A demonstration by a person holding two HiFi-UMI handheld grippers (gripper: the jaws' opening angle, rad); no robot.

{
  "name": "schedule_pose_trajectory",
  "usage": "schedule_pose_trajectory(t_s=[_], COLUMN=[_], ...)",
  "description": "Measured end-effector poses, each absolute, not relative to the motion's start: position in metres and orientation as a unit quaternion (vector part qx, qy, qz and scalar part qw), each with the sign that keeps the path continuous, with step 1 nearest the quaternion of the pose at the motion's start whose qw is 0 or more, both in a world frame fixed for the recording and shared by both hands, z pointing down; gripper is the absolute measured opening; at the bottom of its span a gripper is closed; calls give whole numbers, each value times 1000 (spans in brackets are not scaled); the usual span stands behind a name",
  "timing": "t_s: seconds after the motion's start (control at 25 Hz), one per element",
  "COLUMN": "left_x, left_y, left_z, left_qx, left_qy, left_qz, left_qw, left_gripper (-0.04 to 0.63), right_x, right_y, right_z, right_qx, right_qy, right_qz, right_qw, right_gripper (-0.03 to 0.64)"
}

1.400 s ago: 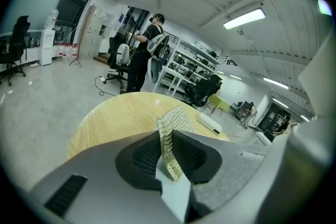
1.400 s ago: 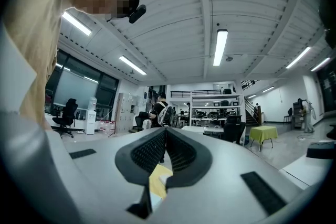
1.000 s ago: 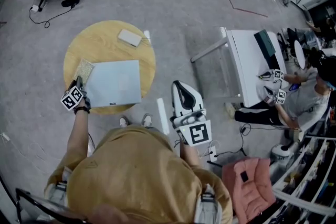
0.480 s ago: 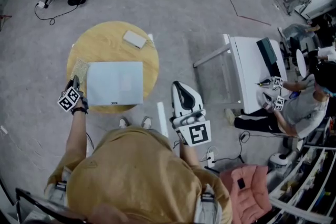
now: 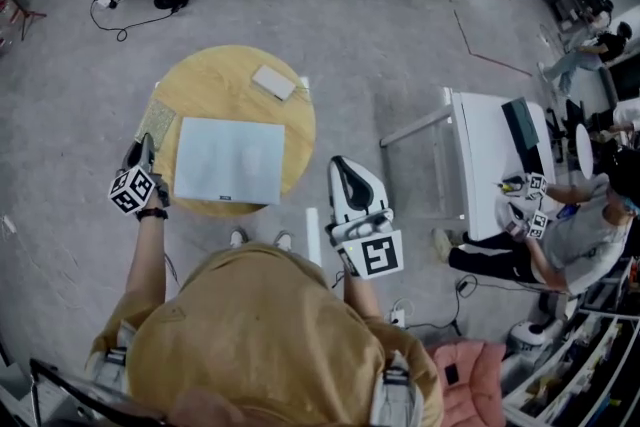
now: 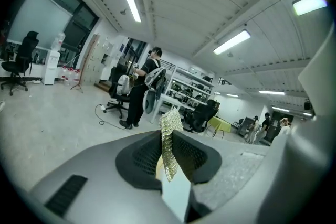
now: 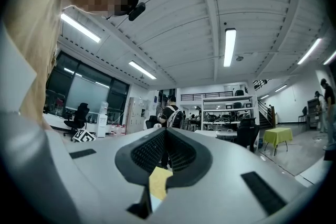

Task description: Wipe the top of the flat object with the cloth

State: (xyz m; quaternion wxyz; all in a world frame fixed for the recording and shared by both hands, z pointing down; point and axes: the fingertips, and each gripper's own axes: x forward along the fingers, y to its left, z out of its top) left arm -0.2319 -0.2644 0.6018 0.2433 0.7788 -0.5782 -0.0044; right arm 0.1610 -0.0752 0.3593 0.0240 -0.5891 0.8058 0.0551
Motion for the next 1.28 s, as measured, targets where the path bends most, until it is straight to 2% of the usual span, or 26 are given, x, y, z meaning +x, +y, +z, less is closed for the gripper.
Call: schedule_pose_trajectory(t_s=[0.6, 1.04, 1.28], left_x=[-193, -204, -222], left_y=[-199, -111, -79], left_z=[399, 317, 304], left_qx=[838, 831, 814], left_qy=[-528, -537, -560], left_qz=[-122, -146, -140], left_qw=[65, -30, -56], left_gripper=[61, 61, 61], right_x=[138, 149, 148], right_y=[-86, -75, -85], right_z=[353, 352, 360], right_qx=[-532, -520, -513], right_qy=[843, 851, 855], right_qz=[65, 74, 77], right_qw=[37, 26, 10], right_gripper=[2, 2, 2])
